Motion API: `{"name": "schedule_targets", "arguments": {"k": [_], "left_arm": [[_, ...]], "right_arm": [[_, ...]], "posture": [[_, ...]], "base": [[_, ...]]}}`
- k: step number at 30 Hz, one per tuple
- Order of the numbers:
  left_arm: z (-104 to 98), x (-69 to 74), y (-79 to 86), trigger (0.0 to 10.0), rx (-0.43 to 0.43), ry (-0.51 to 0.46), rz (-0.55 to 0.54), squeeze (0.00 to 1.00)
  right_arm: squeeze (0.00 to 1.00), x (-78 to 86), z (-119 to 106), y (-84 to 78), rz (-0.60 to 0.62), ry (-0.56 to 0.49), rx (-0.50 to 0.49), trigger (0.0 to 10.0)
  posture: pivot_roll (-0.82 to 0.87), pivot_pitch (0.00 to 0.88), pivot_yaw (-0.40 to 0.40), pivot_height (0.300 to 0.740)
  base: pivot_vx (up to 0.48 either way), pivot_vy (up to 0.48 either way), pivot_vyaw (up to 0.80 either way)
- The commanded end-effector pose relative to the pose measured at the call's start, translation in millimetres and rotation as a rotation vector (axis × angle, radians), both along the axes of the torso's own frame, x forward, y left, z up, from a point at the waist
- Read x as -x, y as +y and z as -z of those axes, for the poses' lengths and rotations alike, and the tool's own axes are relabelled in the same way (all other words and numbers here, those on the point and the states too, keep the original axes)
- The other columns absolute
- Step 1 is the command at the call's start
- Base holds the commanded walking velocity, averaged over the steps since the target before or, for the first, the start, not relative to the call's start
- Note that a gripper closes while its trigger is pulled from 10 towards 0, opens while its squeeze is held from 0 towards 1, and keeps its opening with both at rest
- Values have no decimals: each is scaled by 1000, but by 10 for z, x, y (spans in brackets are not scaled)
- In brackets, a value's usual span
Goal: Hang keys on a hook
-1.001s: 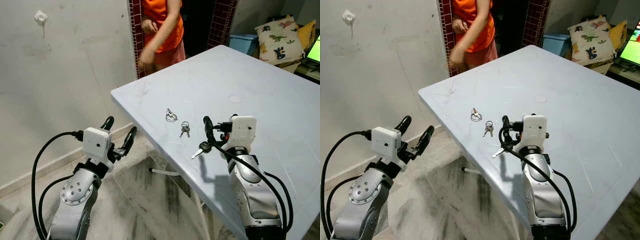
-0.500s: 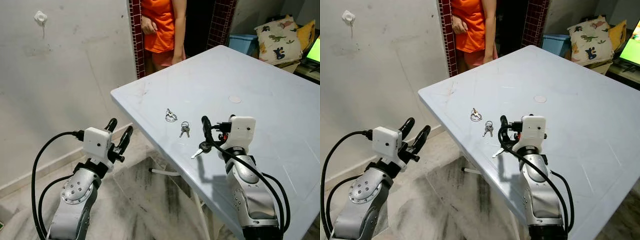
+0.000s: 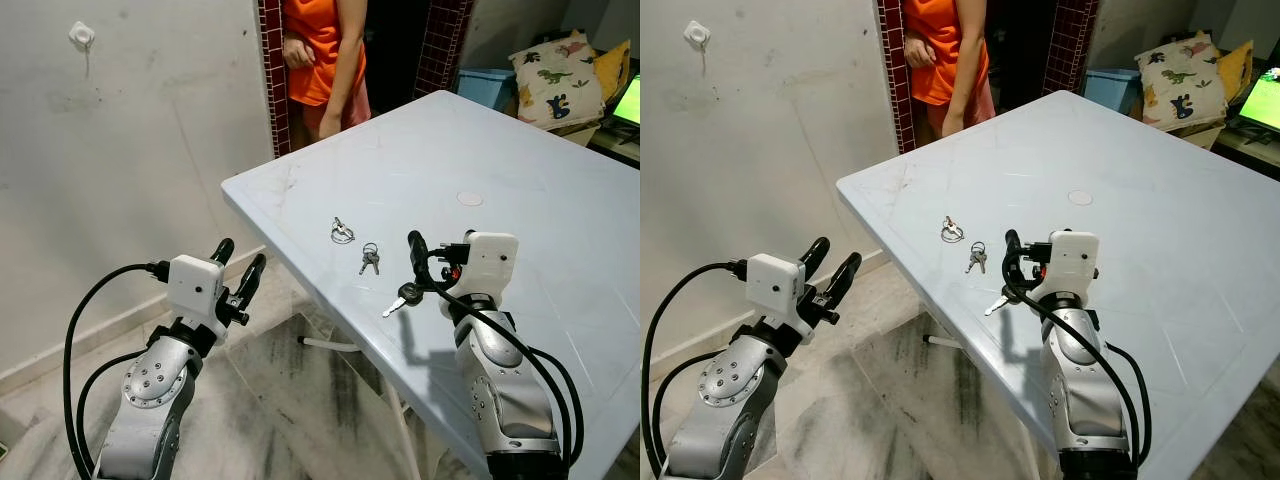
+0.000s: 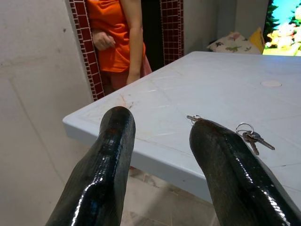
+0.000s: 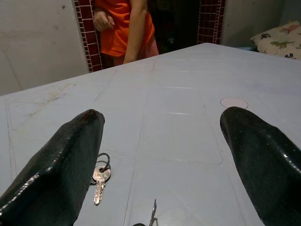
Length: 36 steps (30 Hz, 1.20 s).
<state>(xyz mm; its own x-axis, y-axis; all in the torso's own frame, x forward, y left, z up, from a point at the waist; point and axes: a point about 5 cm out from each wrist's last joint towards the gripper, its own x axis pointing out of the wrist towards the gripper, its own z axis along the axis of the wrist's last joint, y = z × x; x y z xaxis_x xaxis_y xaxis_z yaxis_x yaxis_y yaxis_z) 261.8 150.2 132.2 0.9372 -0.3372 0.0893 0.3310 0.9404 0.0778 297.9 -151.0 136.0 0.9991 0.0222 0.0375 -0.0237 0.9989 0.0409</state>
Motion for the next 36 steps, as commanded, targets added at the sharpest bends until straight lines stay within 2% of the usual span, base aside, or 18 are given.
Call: {"name": "schedule_targets", "arguments": {"k": [1, 2, 3, 4, 5, 6, 7, 15, 16, 17, 18, 36], "left_arm": [[14, -15, 12, 10000, -12, 14, -9, 0], [14, -18, 7, 10000, -9, 15, -7, 0], [13, -19, 5, 10000, -8, 15, -5, 0], [13, -19, 3, 10000, -8, 15, -5, 0], [13, -19, 2, 10000, -9, 15, -4, 0], [14, -20, 0, 10000, -9, 16, -2, 0], [15, -20, -2, 10000, -8, 17, 0, 0], [9, -10, -8, 10000, 6, 14, 5, 0], [8, -10, -5, 10000, 10, 13, 1, 424], [8, -11, -1, 10000, 9, 12, -4, 890], [6, -12, 1, 10000, 11, 12, -5, 1000], [-8, -9, 15, 10000, 34, 5, -5, 1000]], "right_arm": [[0, -31, -25, 5, 3, -3, 16, 0], [0, -39, -25, 8, 0, -2, 15, 0], [0, -45, -23, 4, 4, 4, 27, 4667], [0, -49, -21, 1, 8, 7, 36, 4667], [0, -53, -19, 0, 9, 10, 40, 10000], [1000, -56, -24, 1, 7, 5, 23, 10000], [1000, -54, -36, 4, -4, -6, -3, 10000], [1000, -45, -20, -9, 7, -2, 3, 10000], [1000, -45, -18, -9, 8, -1, 4, 10000], [1000, -43, -13, -11, 11, 2, 3, 10000], [1000, -43, -12, -12, 12, 3, 4, 10000], [1000, -37, 22, -37, 35, 19, 6, 10000]], "posture": [[-17, 0, 28, 740], [-17, 0, 27, 740], [-17, 0, 27, 740], [-17, 0, 27, 740], [-16, 0, 27, 740], [-16, 0, 27, 740], [-16, 0, 27, 740], [-15, 0, 29, 740], [-15, 0, 29, 740], [-15, 0, 29, 740], [-15, 0, 29, 740], [-14, 0, 33, 740]], "base": [[0, 0, 0], [0, 0, 0], [0, 0, 0], [0, 0, 0], [0, 0, 0], [0, 0, 0], [0, 0, 0], [0, 0, 0], [0, 0, 0], [0, 0, 0], [0, 0, 0], [0, 0, 0]]}}
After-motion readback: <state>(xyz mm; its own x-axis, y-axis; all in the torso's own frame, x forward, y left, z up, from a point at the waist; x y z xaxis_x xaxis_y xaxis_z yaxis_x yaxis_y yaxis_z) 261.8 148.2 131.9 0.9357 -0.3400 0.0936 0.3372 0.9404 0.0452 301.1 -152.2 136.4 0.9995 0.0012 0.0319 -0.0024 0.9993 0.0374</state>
